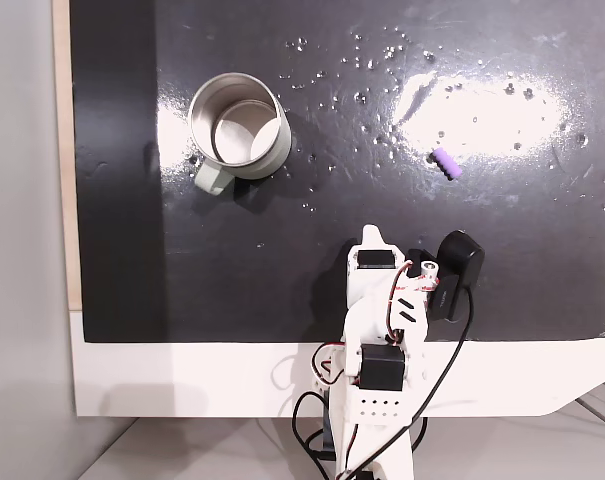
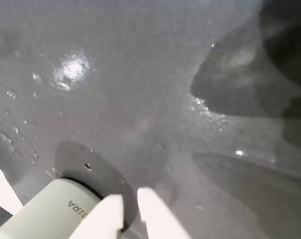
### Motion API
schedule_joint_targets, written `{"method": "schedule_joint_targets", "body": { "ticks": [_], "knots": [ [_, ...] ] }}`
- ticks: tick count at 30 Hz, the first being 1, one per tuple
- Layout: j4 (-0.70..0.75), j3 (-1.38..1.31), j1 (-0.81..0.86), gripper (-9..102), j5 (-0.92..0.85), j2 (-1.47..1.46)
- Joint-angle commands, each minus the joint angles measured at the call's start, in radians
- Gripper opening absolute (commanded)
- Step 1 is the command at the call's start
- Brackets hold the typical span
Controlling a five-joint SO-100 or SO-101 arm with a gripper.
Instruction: Grasp a pengrip and put it in the cup.
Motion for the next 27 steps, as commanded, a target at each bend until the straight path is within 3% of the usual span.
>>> {"method": "schedule_joint_targets", "body": {
  "ticks": [1, 20, 27],
  "knots": [
    [-0.023, -0.008, -0.017, 0, -0.006, 0.009],
    [-0.072, 0.005, 0.0, 0, -0.067, 0.009],
    [-0.054, -0.166, 0.026, 0, -0.13, -0.04]
  ]
}}
